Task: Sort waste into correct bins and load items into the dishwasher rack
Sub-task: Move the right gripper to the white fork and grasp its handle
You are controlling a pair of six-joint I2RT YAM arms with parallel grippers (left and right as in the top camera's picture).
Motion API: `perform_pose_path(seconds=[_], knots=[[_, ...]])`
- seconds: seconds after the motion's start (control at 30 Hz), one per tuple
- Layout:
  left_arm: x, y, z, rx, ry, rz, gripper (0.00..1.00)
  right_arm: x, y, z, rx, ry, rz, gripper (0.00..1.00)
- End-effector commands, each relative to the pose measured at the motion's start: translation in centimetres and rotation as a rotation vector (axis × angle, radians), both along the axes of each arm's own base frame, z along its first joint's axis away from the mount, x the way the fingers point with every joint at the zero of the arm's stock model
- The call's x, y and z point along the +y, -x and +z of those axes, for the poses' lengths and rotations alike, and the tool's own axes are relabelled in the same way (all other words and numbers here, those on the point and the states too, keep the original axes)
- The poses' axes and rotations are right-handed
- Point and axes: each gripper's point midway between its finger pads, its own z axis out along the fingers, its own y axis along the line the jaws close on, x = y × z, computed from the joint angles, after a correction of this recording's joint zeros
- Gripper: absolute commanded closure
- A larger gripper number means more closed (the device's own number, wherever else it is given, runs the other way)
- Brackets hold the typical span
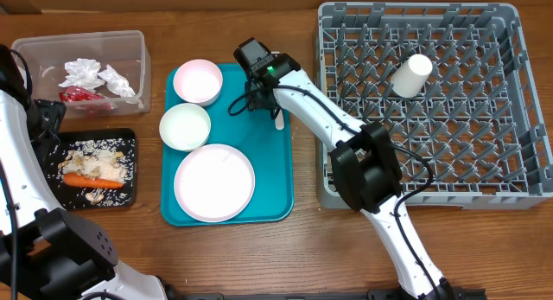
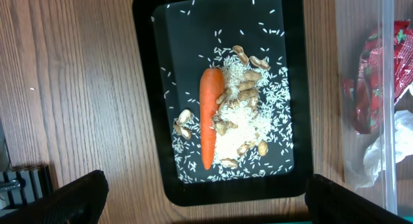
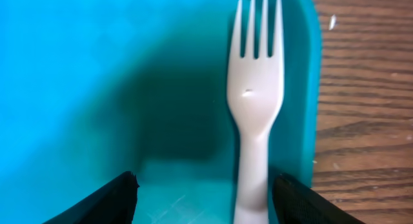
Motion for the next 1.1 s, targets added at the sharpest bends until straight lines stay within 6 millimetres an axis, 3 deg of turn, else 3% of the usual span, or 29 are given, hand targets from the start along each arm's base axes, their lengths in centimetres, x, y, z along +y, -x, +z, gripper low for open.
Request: perform_pose_path(seconds=[0.0,0.2,0.53,0.9,1.07], knots=[[-0.2,0.1,0.4,-0.018,-0.006,0.017,0.00,-0.1,0.7,-1.0,0.030,0.006,0.004,0.29],[-0.2,0.1,0.4,-0.018,-0.006,0.017,0.00,0.8,1.4,-1.1,0.061,-0.032,0.024,0.31],[-0.2,0.1,0.5,-0.018,-0.006,0.018,0.00,0.5,2.4,-1.4,0.097,-0.008,0.025,0.64],[-0.2,0.1,0.4,-0.018,-0.006,0.016,0.00,0.7,2.6,-1.4,0.099,-0.008,0.023,0.87],[-0.2,0.1,0.5,-0.018,-0.006,0.016,0.00,0.6,2.9,-1.3,0.109,-0.003,0.023,0.93]])
